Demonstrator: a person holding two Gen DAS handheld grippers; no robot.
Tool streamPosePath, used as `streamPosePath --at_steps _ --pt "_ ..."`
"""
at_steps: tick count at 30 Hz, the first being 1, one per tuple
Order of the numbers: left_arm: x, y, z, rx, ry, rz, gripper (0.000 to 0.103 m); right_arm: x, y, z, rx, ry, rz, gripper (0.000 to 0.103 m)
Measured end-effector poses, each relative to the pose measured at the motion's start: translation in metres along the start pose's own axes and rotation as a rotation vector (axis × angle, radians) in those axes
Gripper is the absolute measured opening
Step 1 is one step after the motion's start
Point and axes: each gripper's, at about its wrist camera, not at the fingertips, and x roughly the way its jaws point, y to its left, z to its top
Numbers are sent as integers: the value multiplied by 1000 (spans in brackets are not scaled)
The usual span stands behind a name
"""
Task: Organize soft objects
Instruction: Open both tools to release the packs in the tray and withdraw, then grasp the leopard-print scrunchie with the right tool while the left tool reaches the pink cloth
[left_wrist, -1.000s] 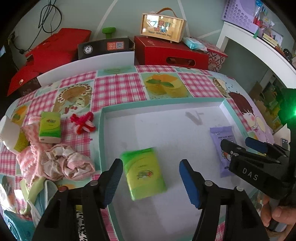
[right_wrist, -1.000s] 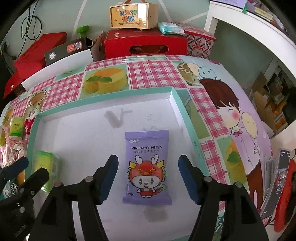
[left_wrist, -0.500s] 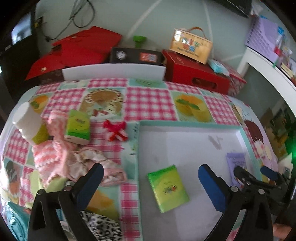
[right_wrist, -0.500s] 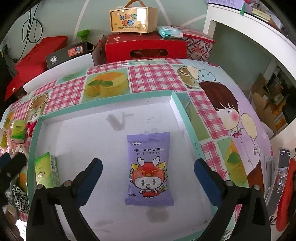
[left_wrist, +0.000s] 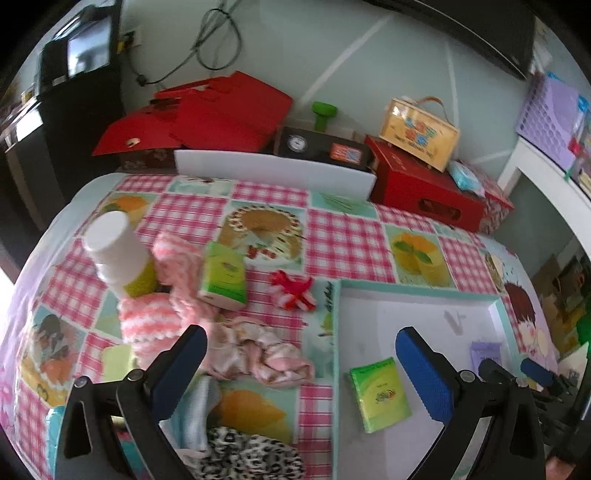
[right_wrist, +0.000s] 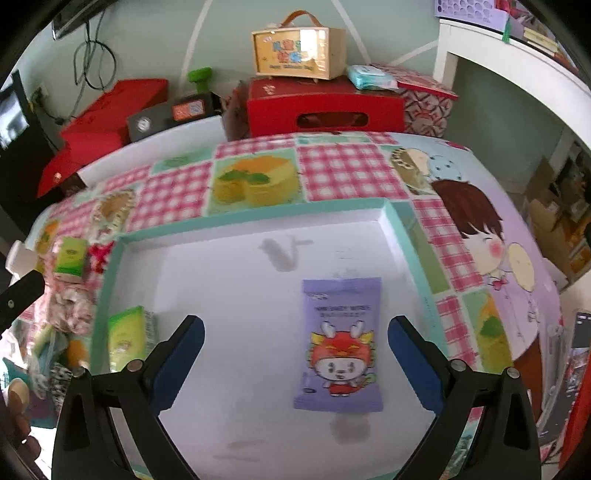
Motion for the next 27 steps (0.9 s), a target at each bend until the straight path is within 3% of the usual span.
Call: streamPosePath --at_steps 6,14,22,27 --pt "-20 39 7 -63 -56 94 103 -15 15 4 -19 -50 45 100" --pt "-42 104 12 -167 -84 224 103 -19 43 3 -81 -46 48 100" --pt "-42 151 3 -239 5 322 103 -25 87 -6 -172 -49 161 100" --pt "-36 155 -2 -227 72 344 103 -27 122 -17 -236 -13 260 100"
